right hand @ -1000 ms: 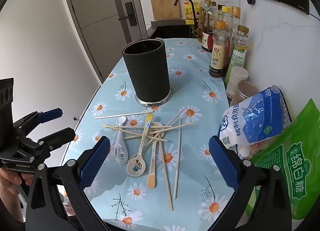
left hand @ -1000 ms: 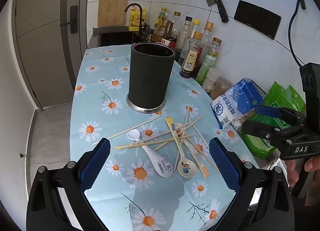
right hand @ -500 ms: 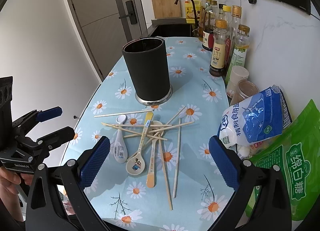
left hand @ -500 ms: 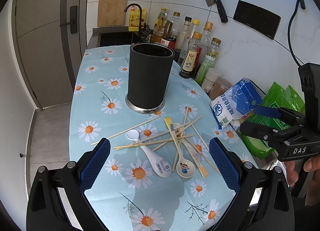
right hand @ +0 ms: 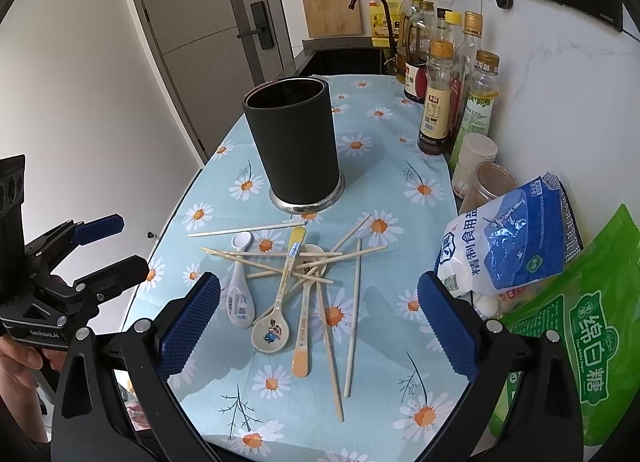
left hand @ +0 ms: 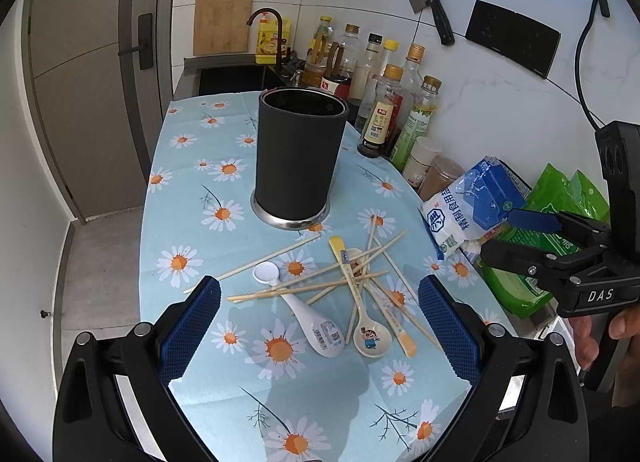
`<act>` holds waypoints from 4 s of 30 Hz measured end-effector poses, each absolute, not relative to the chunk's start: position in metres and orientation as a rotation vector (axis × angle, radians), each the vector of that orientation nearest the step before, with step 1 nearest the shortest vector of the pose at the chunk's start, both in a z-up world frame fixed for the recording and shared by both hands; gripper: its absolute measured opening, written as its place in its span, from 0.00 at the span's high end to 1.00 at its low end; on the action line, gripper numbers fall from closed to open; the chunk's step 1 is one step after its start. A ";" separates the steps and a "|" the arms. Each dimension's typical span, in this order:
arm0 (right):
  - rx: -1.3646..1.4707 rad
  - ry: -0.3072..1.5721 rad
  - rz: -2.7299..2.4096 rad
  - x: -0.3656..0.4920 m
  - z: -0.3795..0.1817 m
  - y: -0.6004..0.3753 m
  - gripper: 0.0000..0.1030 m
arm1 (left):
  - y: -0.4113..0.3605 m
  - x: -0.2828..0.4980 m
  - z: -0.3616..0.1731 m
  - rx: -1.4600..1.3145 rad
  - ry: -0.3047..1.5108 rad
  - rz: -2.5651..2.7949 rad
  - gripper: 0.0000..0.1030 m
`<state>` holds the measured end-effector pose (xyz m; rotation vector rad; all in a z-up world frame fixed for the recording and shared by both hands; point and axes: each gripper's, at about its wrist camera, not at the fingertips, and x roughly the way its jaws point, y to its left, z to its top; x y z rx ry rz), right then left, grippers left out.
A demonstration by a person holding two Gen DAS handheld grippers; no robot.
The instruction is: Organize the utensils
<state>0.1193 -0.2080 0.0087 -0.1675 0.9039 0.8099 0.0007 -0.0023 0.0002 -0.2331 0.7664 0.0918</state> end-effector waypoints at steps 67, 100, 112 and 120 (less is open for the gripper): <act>0.112 1.334 1.033 0.178 -0.066 -0.161 0.43 | 0.037 0.012 -0.045 -0.287 0.835 0.105 0.06; 0.037 1.603 1.116 0.202 -0.145 -0.100 0.91 | 0.049 0.015 -0.069 -0.335 0.884 0.080 0.06; 0.070 1.557 1.186 0.190 -0.124 -0.113 0.93 | 0.067 0.022 -0.095 -0.524 0.912 0.004 0.08; 0.075 1.482 1.215 0.183 -0.098 -0.136 0.95 | 0.076 0.034 -0.126 -0.802 0.946 -0.106 0.23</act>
